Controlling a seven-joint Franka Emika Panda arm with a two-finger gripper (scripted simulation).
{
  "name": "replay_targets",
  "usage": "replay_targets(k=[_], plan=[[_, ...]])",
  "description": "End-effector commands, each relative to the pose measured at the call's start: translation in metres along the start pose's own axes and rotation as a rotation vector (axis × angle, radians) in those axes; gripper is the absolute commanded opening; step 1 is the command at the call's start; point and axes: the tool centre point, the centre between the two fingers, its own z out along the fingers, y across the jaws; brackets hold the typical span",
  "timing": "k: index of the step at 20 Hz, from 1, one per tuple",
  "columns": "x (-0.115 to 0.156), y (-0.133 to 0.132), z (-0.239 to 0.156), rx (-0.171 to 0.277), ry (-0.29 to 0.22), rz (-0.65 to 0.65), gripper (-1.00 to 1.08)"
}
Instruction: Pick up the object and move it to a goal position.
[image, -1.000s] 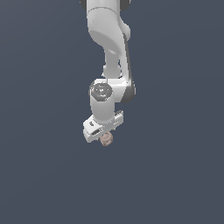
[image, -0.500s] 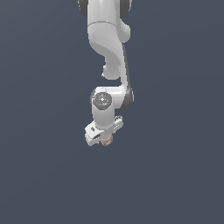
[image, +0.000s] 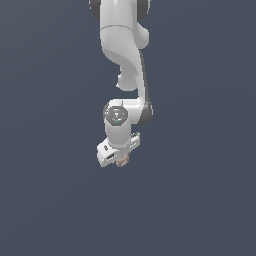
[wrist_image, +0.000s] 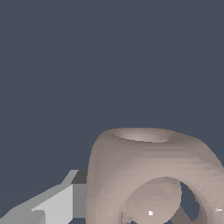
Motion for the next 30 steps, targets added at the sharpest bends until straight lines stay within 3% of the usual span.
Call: replay_targets(k=[1, 14, 30], plan=[[0.0, -0.001, 0.0, 0.0, 0.0, -0.001, -1.0], [0.002, -0.023, -0.032, 0.0, 0.0, 0.0, -1.0], [0.012, -0.114, -0.163, -0.002, -0.001, -0.001, -1.0]])
